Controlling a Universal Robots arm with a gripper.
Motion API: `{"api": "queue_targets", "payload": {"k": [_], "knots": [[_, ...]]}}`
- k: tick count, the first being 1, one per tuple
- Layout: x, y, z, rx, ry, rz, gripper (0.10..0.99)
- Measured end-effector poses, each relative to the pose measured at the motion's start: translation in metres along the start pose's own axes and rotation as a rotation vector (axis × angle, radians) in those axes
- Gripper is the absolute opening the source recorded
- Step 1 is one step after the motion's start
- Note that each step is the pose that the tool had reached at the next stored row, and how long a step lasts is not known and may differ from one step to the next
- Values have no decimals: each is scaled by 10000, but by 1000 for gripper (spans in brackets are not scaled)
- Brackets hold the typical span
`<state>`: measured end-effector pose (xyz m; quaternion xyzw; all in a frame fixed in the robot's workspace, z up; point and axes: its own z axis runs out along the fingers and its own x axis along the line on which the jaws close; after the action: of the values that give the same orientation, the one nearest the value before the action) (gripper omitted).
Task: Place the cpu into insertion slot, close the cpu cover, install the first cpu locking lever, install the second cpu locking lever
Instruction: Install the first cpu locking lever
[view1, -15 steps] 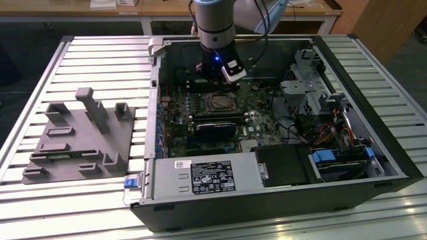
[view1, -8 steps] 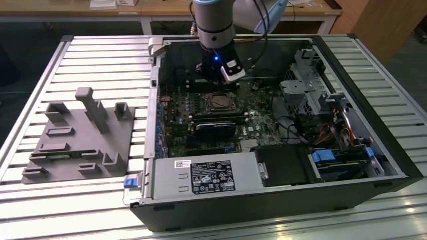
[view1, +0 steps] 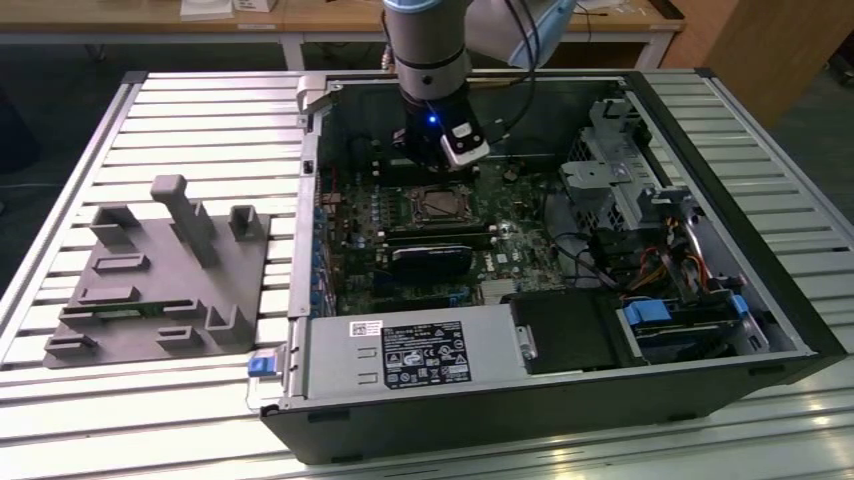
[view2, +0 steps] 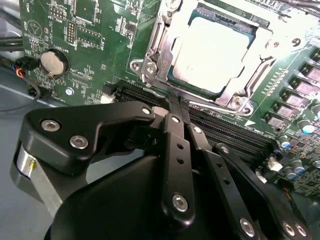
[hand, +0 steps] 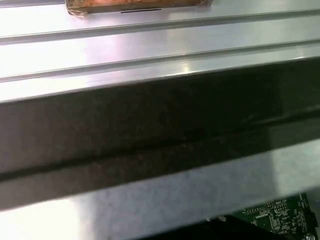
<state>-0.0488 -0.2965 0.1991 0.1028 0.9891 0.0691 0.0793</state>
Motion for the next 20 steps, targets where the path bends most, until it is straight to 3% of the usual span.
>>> {"api": "queue_targets", "payload": {"k": [12,20], "knots": [[7,-8,52,93,-256,239,106],[5,-5,40,92,-274,259,106]]}}
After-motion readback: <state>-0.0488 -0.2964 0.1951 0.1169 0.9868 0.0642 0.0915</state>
